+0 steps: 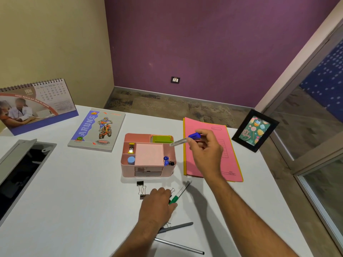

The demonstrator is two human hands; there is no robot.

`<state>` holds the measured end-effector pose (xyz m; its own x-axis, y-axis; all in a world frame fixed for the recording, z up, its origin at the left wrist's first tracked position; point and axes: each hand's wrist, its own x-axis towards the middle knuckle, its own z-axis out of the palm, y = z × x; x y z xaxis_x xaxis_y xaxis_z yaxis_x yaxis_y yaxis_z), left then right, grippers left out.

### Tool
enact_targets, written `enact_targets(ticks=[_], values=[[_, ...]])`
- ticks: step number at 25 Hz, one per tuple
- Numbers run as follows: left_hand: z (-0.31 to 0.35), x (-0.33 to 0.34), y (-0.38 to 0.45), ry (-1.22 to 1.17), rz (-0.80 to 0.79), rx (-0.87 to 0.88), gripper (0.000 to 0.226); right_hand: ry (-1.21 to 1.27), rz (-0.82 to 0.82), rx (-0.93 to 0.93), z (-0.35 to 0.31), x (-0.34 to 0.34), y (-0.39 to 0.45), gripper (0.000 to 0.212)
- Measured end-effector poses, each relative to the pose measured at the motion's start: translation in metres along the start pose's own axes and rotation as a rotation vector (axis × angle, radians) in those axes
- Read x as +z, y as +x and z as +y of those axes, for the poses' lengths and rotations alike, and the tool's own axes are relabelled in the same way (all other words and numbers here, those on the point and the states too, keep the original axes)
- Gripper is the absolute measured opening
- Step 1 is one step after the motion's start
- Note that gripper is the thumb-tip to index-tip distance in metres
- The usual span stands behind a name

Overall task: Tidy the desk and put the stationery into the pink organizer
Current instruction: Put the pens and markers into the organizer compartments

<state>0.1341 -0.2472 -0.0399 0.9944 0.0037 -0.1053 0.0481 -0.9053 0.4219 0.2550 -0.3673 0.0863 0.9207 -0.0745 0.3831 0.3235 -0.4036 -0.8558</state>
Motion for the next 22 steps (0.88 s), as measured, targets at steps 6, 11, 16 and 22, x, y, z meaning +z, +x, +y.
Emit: enact_targets(ticks=[6,11,16,22], values=[[0.0,0.014,0.003,0.193,-0.051,0.026,0.042,-0.38,-0.281,-0.107,0.026,0.029,-0.013,0.022],[0.001,0.019,0.001,0.231,-0.035,0.019,0.039,-0.482,-0.354,-0.116,0.044,0.033,-0.024,0.025],[0.006,0.024,0.0,0.255,-0.041,0.013,0.033,-0.488,-0.399,-0.087,0.057,0.031,-0.031,0.026],[0.009,0.011,0.0,0.033,0.062,-0.028,0.031,-0.35,-0.33,0.027,0.064,0.011,-0.036,0.028]])
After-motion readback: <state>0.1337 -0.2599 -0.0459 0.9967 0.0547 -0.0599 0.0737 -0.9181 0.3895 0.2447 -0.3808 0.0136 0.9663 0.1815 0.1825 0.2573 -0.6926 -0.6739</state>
